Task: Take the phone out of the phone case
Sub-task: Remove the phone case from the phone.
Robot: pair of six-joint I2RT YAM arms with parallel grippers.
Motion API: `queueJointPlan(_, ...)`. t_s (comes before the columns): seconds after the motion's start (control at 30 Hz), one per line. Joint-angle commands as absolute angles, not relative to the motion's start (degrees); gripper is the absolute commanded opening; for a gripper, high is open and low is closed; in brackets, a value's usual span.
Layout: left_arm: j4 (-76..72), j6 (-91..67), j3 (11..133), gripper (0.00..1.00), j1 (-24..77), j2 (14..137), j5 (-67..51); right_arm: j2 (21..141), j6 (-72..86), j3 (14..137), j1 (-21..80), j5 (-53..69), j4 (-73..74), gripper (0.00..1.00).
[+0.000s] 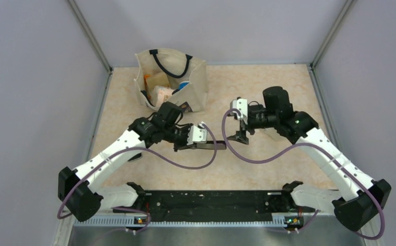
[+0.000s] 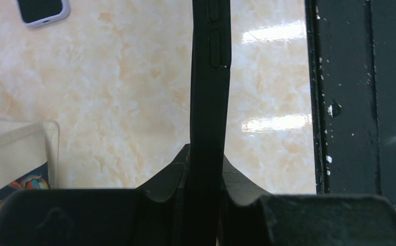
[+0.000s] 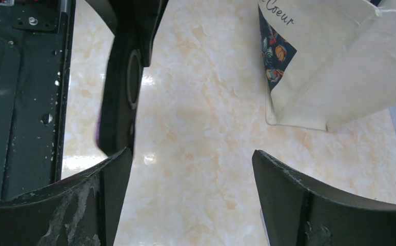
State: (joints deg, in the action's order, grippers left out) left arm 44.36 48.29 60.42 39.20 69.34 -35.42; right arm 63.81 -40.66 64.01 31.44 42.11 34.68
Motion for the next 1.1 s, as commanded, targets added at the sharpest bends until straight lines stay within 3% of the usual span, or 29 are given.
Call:
queueJointPlan(0.0, 34.4, 39.8, 59.9, 0.00, 38.9, 66.6, -31.0, 62.1, -37.2, 64.4, 31.0, 44.4, 33.7, 0.88)
queueJointPlan(0.3, 29.9, 34.0, 61.7, 0.00, 39.0, 67.7, -26.7, 68.2, -35.5, 67.5, 31.6, 51.5, 35.6, 0.88)
queueJointPlan(0.43, 29.8, 33.8, 62.7, 0.00, 39.4, 68.2, -27.0, 71.6, -33.6, 67.5, 32.4, 50.3, 32.6, 0.82)
queueJointPlan(0.5, 30.0, 33.6, 63.1, 0.00, 39.6, 68.5, -26.8, 73.4, -33.4, 67.9, 32.6, 51.2, 32.0, 0.67)
queueJointPlan(0.53, 30.0, 33.4, 63.2, 0.00, 39.7, 68.7, -26.7, 74.2, -33.4, 68.2, 32.7, 52.2, 31.9, 0.53)
queueJointPlan(0.6, 30.0, 33.0, 63.1, 0.00, 39.7, 68.7, -26.7, 75.5, -33.3, 68.7, 32.7, 53.7, 31.8, 0.13)
queueJointPlan(0.63, 30.0, 32.8, 63.0, 0.00, 39.7, 68.7, -26.6, 75.8, -33.0, 68.6, 32.8, 54.1, 31.5, 0.00)
queueJointPlan(0.83, 28.1, 30.6, 62.0, 0.01, 39.6, 67.6, -25.9, 74.9, -32.0, 68.0, 32.6, 52.6, 29.8, 0.00)
queueJointPlan(0.87, 27.2, 29.8, 61.7, 0.07, 39.5, 67.2, -25.5, 74.5, -31.3, 67.9, 32.4, 52.1, 29.2, 0.00)
queueJointPlan(0.97, 25.0, 26.8, 60.6, 0.42, 37.9, 65.4, -26.2, 73.6, -28.1, 68.1, 30.1, 53.7, 27.2, 0.00)
queueJointPlan(1.07, 22.4, 22.3, 59.7, 0.62, 34.6, 63.6, -30.6, 73.6, -23.6, 69.0, 25.8, 60.2, 24.7, 0.00)
